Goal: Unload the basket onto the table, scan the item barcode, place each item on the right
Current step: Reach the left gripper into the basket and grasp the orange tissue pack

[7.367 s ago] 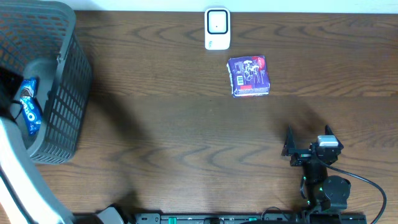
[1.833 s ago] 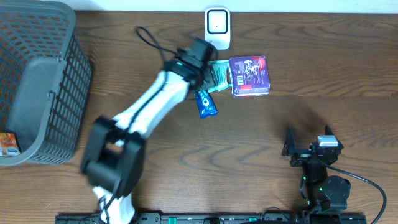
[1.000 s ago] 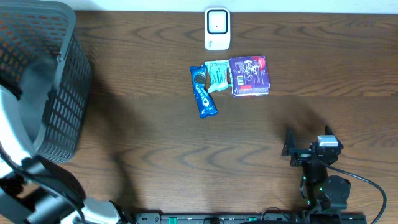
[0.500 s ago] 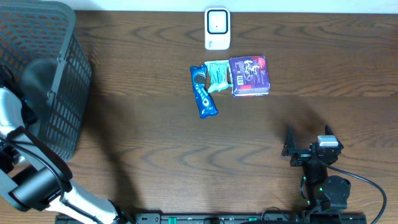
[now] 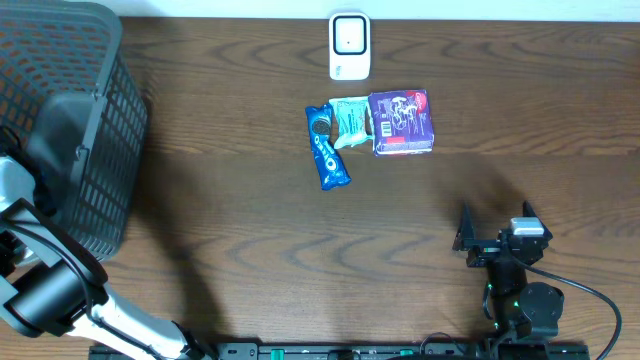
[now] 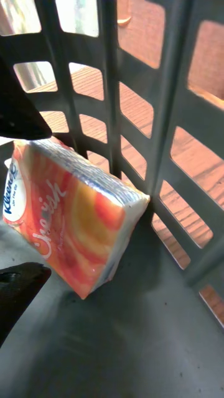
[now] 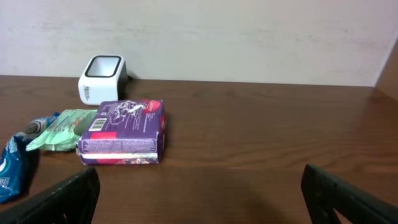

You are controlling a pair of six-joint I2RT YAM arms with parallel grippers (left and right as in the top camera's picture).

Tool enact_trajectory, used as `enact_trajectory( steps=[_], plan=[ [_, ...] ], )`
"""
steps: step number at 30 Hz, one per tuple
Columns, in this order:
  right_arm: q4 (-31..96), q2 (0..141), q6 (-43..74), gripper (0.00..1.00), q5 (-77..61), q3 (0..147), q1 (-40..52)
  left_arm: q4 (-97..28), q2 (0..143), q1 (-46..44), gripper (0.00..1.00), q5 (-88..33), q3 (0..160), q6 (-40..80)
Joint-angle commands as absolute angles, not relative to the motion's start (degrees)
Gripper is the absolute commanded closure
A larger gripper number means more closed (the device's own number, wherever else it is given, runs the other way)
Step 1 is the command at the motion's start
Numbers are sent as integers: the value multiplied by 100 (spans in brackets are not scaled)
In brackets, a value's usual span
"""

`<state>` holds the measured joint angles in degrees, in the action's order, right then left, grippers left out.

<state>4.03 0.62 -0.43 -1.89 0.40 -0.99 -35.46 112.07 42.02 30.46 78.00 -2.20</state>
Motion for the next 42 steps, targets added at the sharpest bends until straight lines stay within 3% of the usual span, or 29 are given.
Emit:
enact_trajectory(
  steps=[1, 4, 9, 10, 11, 12, 13, 18, 26, 34, 35, 37, 38, 42],
  plan=[
    [425, 30, 36, 1, -202, 32, -67, -3474, 11253, 4233, 38, 3046, 7734, -395],
    [427, 30, 36, 1, -202, 32, -67, -3433, 11277, 4324, 40, 2244, 7734, -429],
    [427, 30, 36, 1, -202, 32, -67, -3413, 11483, 4449, 45, 2202, 7734, -429],
    [427, 30, 36, 1, -202, 32, -67, -3428, 11559, 4473, 58, 2202, 7734, -429],
    [427, 30, 36, 1, -202, 32, -67, -3452, 11592, 4477, 79, 2202, 7734, -429],
    [427, 30, 36, 1, -202, 32, -67, -3463, 11611, 4477, 91, 2202, 7734, -423],
    [427, 30, 36, 1, -202, 32, -67, -3463, 11607, 4475, 93, 2202, 7734, -423],
    [427, 30, 36, 1, -202, 32, -67, -3492, 11159, 4298, 93, 2038, 7758, 12],
    [427, 30, 36, 1, -202, 32, -67, -2838, 8921, 3653, 93, -43, 7902, 454],
    [427, 30, 36, 1, -202, 32, -67, -2021, 6995, 2939, 92, -5, 7900, 843],
    [427, 30, 36, 1, -202, 32, -67, -2047, 6995, 2939, 83, 145, 7898, 786],
    [427, 30, 36, 1, -202, 32, -67, -2217, 7244, 2954, 48, 744, 7898, 711],
    [427, 30, 36, 1, -202, 32, -67, -2285, 7378, 2965, 38, 939, 7898, 705],
    [427, 30, 36, 1, -202, 32, -67, -2554, 8095, 3081, 20, 1177, 7898, 388]
  ],
)
